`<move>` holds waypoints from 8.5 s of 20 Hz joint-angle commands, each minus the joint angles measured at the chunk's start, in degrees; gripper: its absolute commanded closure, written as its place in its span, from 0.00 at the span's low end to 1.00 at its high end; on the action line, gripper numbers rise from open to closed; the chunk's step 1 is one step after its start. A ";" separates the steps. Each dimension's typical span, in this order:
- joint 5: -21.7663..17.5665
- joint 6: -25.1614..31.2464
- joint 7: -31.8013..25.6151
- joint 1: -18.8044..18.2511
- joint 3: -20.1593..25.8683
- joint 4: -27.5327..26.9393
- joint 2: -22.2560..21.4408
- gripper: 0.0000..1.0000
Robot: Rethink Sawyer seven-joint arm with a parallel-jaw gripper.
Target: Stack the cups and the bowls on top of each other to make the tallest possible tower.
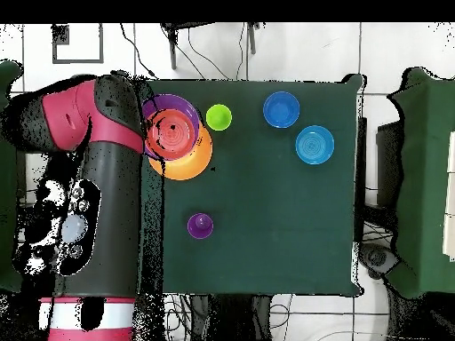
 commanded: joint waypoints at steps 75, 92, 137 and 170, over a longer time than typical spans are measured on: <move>0.84 3.36 0.25 -1.31 4.96 -2.52 4.50 1.00; 2.00 4.71 -1.42 -1.73 5.33 -0.62 1.83 1.00; 2.50 7.66 2.29 -0.24 4.23 4.06 1.14 1.00; 4.15 1.42 5.40 0.28 5.79 4.72 2.93 1.00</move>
